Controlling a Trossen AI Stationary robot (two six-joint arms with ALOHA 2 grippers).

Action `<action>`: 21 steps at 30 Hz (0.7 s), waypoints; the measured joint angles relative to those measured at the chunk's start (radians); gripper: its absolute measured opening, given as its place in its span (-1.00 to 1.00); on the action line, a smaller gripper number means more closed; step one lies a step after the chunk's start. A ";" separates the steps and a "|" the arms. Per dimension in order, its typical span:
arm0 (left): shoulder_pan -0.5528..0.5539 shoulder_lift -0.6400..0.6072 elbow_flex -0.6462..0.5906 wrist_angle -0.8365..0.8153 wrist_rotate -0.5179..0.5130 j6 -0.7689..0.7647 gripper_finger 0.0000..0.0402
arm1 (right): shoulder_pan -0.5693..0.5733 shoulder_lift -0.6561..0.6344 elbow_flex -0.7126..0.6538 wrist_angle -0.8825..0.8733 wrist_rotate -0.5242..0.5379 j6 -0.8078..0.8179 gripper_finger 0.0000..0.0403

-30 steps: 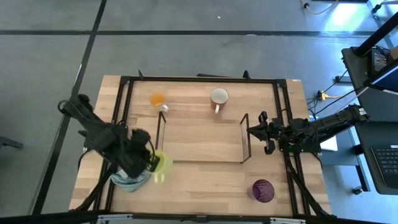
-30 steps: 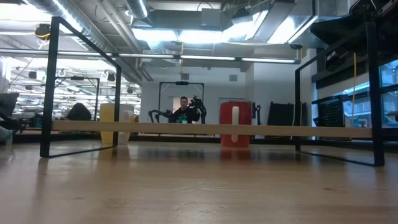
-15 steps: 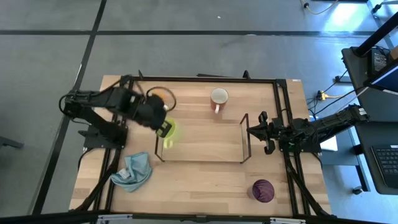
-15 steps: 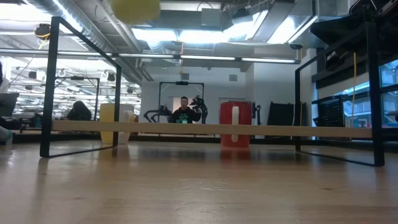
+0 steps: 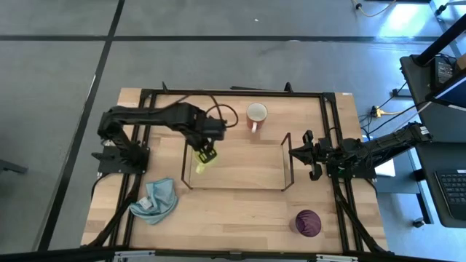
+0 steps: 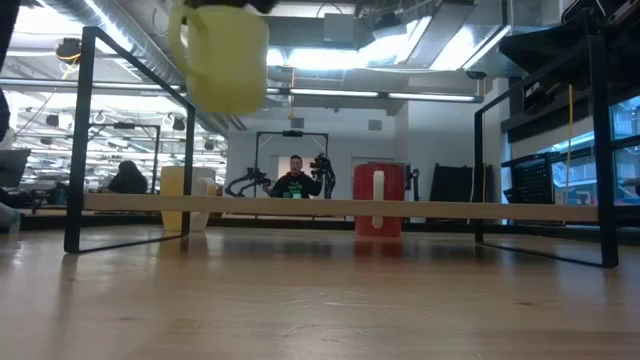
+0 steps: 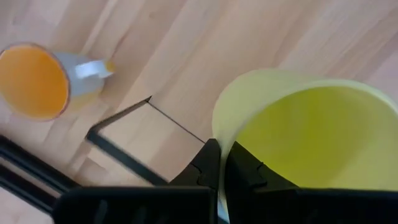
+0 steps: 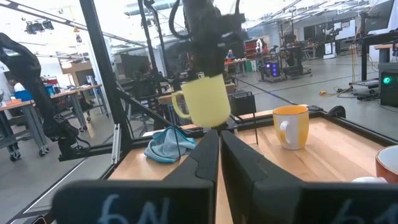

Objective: Stack small to large cups/mugs on shelf
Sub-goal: Put the green cup on the shelf

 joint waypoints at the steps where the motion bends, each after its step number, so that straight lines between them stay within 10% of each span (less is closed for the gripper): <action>1: 0.000 0.002 -0.011 0.010 0.000 0.006 -1.00 | 0.000 0.000 0.000 0.000 0.000 0.001 -0.90; 21: 0.020 -0.247 -0.477 0.304 0.087 -0.224 -1.00 | 0.000 0.000 0.000 -0.008 0.000 0.001 -0.90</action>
